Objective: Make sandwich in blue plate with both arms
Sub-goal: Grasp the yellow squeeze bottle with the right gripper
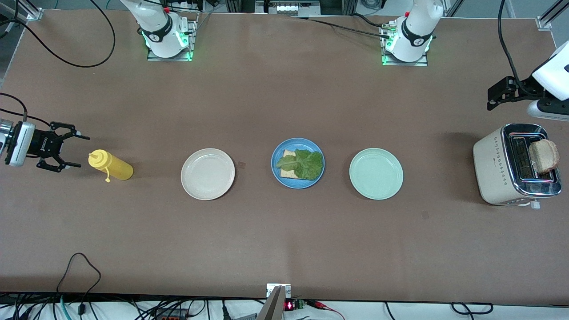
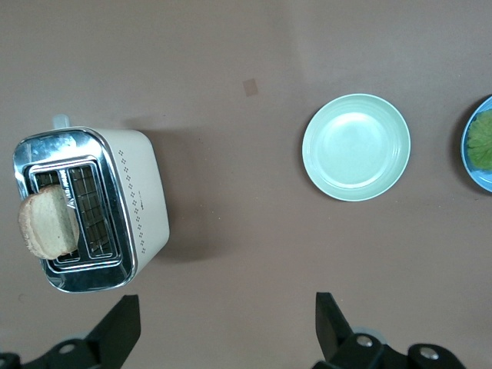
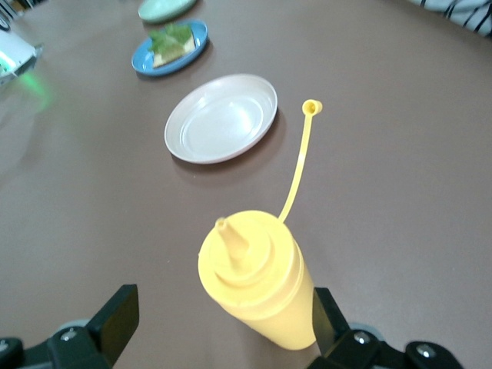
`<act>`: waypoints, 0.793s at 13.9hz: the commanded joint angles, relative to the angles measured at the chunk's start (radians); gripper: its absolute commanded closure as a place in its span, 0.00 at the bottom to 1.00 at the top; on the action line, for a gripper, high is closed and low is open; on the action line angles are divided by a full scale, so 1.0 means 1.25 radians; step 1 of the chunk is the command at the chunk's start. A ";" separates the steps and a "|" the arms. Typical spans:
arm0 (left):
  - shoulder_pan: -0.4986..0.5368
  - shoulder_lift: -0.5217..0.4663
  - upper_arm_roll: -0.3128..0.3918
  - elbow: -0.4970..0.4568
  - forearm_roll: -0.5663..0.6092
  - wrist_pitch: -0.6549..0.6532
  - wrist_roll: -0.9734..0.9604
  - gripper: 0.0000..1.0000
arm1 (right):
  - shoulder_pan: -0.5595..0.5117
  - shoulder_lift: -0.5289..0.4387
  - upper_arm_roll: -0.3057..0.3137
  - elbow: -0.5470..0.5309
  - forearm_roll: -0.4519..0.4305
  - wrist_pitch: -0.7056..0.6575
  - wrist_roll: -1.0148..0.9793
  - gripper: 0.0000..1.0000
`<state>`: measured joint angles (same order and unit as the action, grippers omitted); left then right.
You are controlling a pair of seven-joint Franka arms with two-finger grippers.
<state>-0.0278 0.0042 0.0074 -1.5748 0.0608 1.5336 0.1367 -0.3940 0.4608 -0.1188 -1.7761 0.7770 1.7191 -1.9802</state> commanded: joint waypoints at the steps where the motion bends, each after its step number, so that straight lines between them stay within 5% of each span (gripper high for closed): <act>1: 0.003 -0.006 0.000 -0.005 -0.003 -0.008 -0.003 0.00 | -0.023 0.022 0.019 -0.011 0.106 -0.004 -0.091 0.00; 5: 0.005 -0.006 0.001 -0.004 -0.003 -0.014 -0.004 0.00 | -0.030 0.074 0.019 -0.013 0.202 -0.018 -0.157 0.00; 11: 0.010 -0.007 0.001 -0.003 -0.002 -0.005 -0.006 0.00 | -0.044 0.142 0.019 -0.013 0.240 -0.030 -0.209 0.00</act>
<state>-0.0232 0.0051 0.0116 -1.5750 0.0608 1.5250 0.1351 -0.4262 0.6223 -0.1121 -1.7910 1.0448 1.6962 -2.1997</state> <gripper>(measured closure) 0.000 0.000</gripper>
